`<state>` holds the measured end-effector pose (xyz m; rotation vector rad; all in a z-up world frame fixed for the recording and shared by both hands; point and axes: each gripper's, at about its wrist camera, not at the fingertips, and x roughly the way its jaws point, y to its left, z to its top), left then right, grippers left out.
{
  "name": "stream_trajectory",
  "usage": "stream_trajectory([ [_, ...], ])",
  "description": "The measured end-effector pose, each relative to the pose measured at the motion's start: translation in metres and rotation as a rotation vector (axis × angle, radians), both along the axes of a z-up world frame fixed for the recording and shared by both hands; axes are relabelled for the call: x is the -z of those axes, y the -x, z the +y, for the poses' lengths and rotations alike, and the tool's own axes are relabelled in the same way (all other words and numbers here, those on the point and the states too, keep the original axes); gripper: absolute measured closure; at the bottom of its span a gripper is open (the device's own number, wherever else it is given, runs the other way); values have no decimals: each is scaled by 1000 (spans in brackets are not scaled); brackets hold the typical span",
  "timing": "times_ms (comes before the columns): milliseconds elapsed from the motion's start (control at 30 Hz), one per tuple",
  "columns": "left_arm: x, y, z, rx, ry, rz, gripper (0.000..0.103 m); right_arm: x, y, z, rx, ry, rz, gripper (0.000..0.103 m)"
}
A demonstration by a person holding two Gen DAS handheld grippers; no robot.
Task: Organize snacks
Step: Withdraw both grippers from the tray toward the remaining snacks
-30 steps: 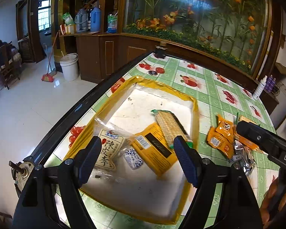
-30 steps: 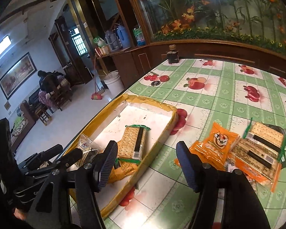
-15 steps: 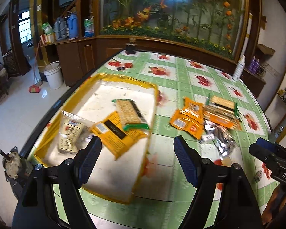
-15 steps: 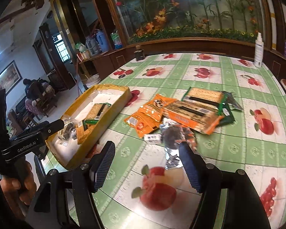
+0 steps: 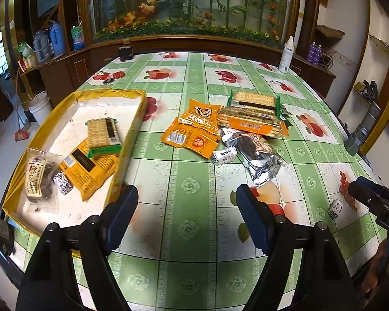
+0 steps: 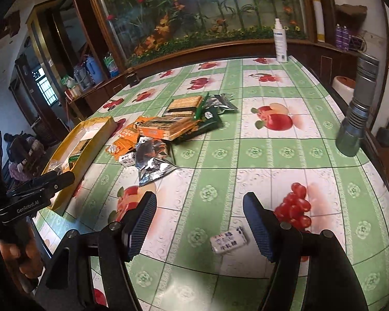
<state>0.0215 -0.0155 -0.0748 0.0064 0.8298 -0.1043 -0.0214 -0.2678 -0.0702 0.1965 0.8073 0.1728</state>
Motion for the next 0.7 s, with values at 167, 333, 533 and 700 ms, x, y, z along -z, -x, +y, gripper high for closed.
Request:
stream_trajectory([
  [167, 3, 0, -3, 8, 7, 9, 25, 7, 9, -9, 15, 2, 9, 32],
  [333, 3, 0, -7, 17, -2, -1, 25, 19, 14, 1, -13, 33, 39, 32],
  [533, 6, -3, -15, 26, -47, -6, 25, 26, 14, 7, -24, 56, 46, 32],
  [700, 5, -5, -17, 33, -48, -11, 25, 28, 12, 4, -15, 53, 49, 32],
])
